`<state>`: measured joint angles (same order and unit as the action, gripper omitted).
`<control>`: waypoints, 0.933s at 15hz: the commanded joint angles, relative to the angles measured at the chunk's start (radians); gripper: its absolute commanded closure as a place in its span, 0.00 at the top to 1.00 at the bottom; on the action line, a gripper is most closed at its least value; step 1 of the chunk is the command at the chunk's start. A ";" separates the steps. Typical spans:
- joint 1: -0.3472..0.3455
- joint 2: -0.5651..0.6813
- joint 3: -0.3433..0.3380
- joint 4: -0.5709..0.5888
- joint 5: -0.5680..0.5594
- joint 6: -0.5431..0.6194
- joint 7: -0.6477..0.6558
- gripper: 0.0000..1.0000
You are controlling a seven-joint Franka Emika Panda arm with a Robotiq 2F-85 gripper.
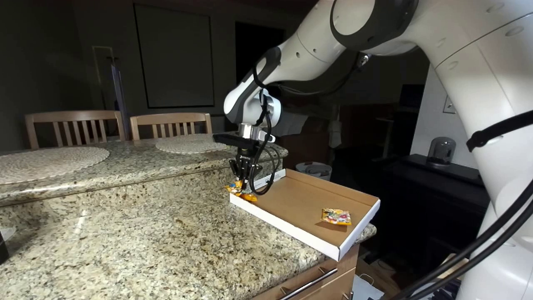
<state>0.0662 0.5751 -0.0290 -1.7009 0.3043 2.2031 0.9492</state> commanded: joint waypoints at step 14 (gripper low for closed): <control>-0.013 -0.192 -0.005 -0.002 0.007 0.002 -0.003 0.03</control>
<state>0.0582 0.4390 -0.0255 -1.6987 0.3043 2.1150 0.9394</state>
